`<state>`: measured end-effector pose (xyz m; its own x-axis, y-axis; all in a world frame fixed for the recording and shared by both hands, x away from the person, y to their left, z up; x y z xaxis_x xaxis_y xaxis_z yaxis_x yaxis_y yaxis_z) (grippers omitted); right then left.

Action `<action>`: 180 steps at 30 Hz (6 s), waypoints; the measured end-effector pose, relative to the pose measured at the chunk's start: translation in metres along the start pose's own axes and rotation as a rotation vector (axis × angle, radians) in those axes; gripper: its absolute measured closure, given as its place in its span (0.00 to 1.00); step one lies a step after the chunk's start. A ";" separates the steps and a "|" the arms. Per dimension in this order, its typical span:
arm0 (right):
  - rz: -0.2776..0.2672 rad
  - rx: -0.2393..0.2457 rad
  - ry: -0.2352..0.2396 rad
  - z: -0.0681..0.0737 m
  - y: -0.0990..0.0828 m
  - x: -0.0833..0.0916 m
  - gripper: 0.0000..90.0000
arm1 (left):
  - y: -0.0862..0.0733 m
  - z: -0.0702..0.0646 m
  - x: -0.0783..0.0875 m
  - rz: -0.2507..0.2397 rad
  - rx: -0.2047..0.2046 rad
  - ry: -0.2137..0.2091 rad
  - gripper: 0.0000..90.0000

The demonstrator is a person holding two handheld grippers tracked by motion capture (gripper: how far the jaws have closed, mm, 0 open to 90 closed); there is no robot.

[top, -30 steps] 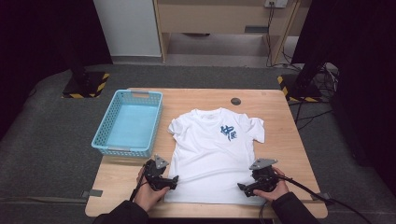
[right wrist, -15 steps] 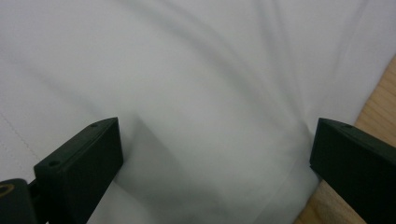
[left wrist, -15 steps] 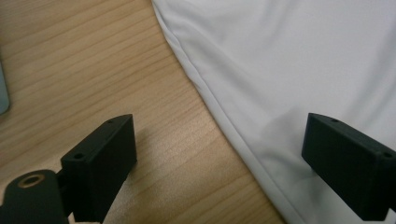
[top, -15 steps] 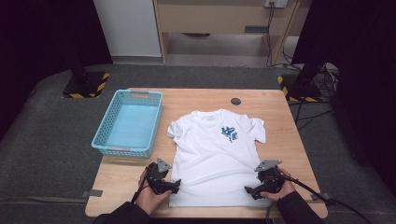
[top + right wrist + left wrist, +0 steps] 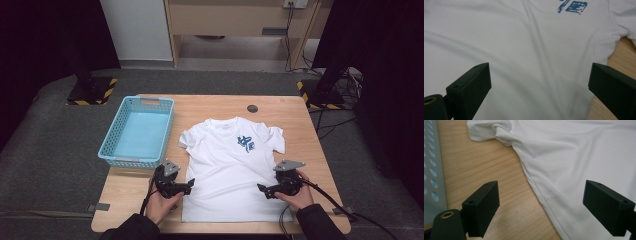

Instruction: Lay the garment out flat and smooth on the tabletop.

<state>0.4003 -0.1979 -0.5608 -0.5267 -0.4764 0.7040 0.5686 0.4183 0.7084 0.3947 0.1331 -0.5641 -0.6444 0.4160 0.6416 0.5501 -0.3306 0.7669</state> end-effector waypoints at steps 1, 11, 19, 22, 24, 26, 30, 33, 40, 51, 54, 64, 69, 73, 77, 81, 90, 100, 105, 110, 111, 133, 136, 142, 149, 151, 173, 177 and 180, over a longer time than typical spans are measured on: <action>-0.006 -0.010 -0.010 -0.003 0.004 -0.004 0.05 | 0.001 0.001 -0.003 -0.001 0.000 0.004 0.15; -0.001 -0.069 -0.028 -0.022 0.019 -0.030 0.06 | 0.013 -0.001 -0.034 0.051 -0.071 0.041 0.15; 0.060 -0.053 -0.036 -0.023 0.013 -0.043 0.06 | 0.008 -0.001 -0.038 0.091 -0.079 0.044 0.16; 0.074 -0.026 -0.052 -0.021 0.010 -0.044 0.06 | 0.006 0.000 -0.037 0.087 -0.031 0.037 0.16; 0.081 -0.025 -0.056 -0.021 0.009 -0.043 0.06 | 0.004 0.000 -0.036 0.084 -0.026 0.044 0.16; 0.080 -0.027 -0.061 -0.020 0.006 -0.041 0.06 | 0.003 0.000 -0.034 0.088 -0.021 0.048 0.16; 0.093 -0.033 -0.066 -0.020 0.003 -0.037 0.06 | 0.000 -0.001 -0.029 0.099 -0.018 0.050 0.16; 0.092 -0.028 -0.067 -0.019 0.003 -0.033 0.06 | 0.002 -0.003 -0.028 0.100 -0.021 0.037 0.17; 0.033 -0.039 -0.080 -0.022 0.010 -0.028 0.06 | 0.023 0.003 -0.025 -0.001 -0.001 0.044 0.18; 0.061 -0.034 -0.090 -0.024 0.006 -0.033 0.07 | 0.032 -0.001 -0.025 0.010 -0.015 0.005 0.21; 0.064 -0.033 -0.089 -0.023 0.006 -0.033 0.07 | 0.038 0.003 -0.025 -0.008 -0.008 0.016 0.21; 0.074 -0.031 -0.088 -0.023 0.005 -0.034 0.07 | 0.069 0.014 -0.034 -0.071 -0.002 0.068 0.25; 0.081 -0.026 -0.085 -0.022 0.004 -0.035 0.07 | 0.079 0.024 -0.050 -0.061 0.017 0.078 0.29; 0.082 -0.029 -0.084 -0.022 0.003 -0.035 0.07 | 0.087 0.034 -0.060 -0.064 0.081 0.087 0.30; 0.080 -0.034 -0.084 -0.021 0.003 -0.036 0.07 | 0.093 0.047 -0.072 -0.049 0.087 0.130 0.32; 0.081 -0.037 -0.080 -0.021 0.003 -0.036 0.07 | 0.093 0.056 -0.082 -0.044 0.114 0.171 0.33; 0.078 -0.036 -0.074 -0.020 0.003 -0.036 0.07 | 0.088 0.066 -0.096 -0.009 0.112 0.216 0.36; 0.076 -0.038 -0.071 -0.020 0.003 -0.037 0.07 | 0.079 0.074 -0.109 0.050 0.131 0.230 0.51; 0.075 -0.038 -0.070 -0.020 0.003 -0.037 0.07 | 0.077 0.072 -0.109 0.081 0.126 0.250 0.67; 0.075 -0.038 -0.069 -0.019 0.003 -0.037 0.07 | 0.079 0.065 -0.108 0.109 0.080 0.253 0.87; 0.075 -0.038 -0.069 -0.019 0.003 -0.037 0.07 | 0.080 0.064 -0.108 0.108 0.077 0.252 0.90; 0.074 -0.037 -0.069 -0.019 0.003 -0.037 0.07 | 0.126 -0.026 -0.112 0.066 -0.002 -0.015 0.95; 0.074 -0.035 -0.069 -0.019 0.003 -0.037 0.07 | 0.126 -0.038 -0.118 0.061 -0.002 -0.088 0.86; 0.074 -0.034 -0.068 -0.019 0.003 -0.037 0.07 | 0.133 -0.029 -0.111 -0.006 0.058 -0.117 0.67; 0.075 -0.036 -0.067 -0.019 0.003 -0.037 0.07 | 0.128 -0.014 -0.108 -0.001 0.071 -0.099 0.60; 0.075 -0.036 -0.067 -0.019 0.003 -0.037 0.07 | 0.125 -0.017 -0.111 0.011 0.068 -0.108 0.58; 0.073 -0.033 -0.068 -0.019 0.003 -0.037 0.08 | 0.116 -0.035 -0.128 0.093 -0.013 -0.102 0.97; 0.072 -0.033 -0.068 -0.019 0.003 -0.037 0.08 | 0.123 -0.022 -0.111 0.059 0.006 -0.065 0.98; 0.072 -0.034 -0.068 -0.019 0.003 -0.037 0.08 | 0.127 -0.002 -0.093 0.046 0.011 0.002 0.98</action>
<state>0.4333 -0.1940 -0.5856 -0.5249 -0.3916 0.7558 0.6268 0.4229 0.6544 0.5236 0.0510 -0.5260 -0.6197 0.3987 0.6760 0.5848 -0.3399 0.7366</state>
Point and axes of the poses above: each handheld gripper's, and its own axes: x roughly backward along the jaws, y roughly out of its top, z roughly to its left, the point moved 7 cm from there along -x, roughly forward along the jaws, and after that the axes turned 2 degrees about -x, right-handed, at the moved point
